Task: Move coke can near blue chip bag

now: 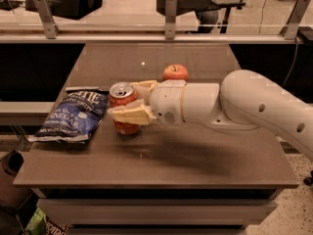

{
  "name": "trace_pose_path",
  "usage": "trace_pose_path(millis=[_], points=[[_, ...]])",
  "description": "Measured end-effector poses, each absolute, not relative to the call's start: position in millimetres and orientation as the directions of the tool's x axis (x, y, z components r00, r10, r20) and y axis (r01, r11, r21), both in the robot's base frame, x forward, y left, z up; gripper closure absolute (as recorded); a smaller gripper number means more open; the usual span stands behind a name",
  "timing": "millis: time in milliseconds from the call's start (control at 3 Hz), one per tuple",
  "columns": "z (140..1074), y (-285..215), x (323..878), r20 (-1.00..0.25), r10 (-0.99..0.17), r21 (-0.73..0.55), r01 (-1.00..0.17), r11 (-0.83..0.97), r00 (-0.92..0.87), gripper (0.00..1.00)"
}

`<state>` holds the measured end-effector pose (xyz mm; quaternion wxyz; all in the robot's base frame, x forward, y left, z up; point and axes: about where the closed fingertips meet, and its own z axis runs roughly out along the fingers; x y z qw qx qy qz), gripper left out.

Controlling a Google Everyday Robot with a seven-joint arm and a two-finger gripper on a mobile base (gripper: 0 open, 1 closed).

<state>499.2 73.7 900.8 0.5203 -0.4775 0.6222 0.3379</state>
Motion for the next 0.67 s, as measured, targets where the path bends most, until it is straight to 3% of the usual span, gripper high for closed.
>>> trace_pose_path(millis=[333, 667], points=[[901.4, 75.5, 498.2, -0.970, -0.244, -0.078, -0.947, 0.312, 0.000, 0.00], [901.4, 75.6, 498.2, -0.970, -0.244, -0.078, -0.947, 0.312, 0.000, 0.00]])
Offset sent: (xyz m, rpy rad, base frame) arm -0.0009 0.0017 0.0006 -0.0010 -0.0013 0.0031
